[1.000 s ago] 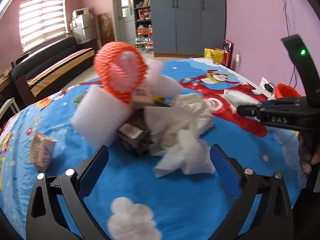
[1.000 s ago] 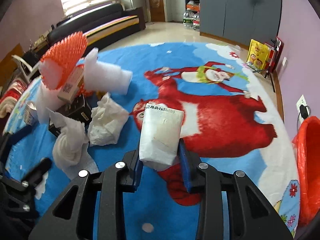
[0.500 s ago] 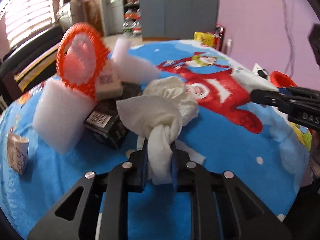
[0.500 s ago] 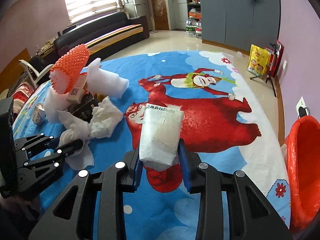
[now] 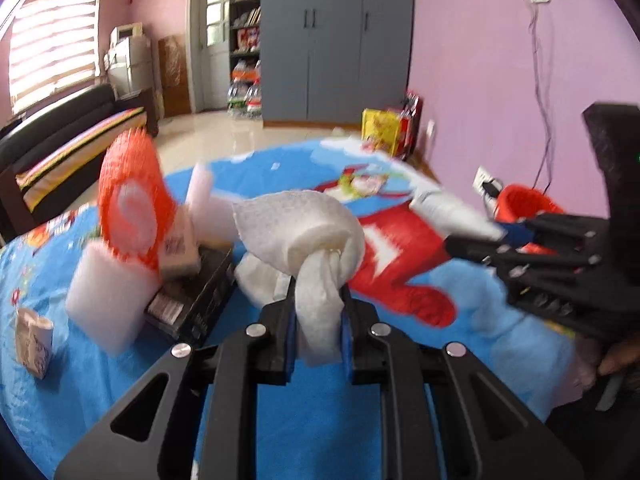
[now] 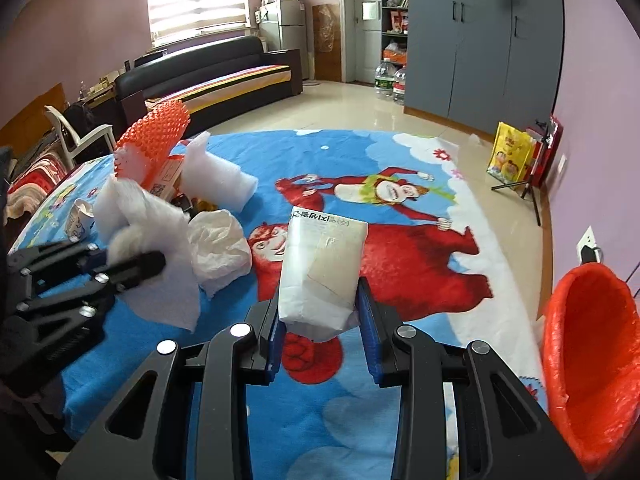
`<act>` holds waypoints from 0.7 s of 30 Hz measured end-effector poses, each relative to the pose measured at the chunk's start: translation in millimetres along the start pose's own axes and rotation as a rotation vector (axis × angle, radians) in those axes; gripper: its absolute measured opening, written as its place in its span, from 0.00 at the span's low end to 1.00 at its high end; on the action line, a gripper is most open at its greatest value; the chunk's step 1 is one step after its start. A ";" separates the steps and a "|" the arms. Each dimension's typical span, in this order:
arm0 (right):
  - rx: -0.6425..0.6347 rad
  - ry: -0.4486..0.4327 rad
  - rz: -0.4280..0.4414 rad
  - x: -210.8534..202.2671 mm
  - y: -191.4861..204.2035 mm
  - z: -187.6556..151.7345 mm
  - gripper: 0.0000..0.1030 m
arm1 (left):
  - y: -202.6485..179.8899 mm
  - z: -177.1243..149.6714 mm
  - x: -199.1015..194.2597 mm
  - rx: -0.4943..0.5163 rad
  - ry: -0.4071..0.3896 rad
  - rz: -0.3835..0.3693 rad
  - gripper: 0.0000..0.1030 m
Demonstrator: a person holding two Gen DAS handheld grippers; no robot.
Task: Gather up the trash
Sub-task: 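Carry the tissue pack and tissue to the red bin and release both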
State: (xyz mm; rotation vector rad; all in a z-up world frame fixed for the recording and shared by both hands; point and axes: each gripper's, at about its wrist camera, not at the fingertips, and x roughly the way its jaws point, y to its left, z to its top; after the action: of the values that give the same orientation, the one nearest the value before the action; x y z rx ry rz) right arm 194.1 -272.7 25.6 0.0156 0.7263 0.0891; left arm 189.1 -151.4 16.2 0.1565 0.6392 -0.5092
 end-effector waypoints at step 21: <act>0.115 -0.147 -0.140 -55.0 -72.3 -11.2 0.32 | -70.9 46.7 6.9 0.035 -0.076 -0.087 0.18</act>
State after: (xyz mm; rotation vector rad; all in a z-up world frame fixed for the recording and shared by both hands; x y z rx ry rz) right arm 151.2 -349.7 50.4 0.0806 0.5830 -0.0876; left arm 183.2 -229.3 50.3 0.1423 0.5647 -0.6080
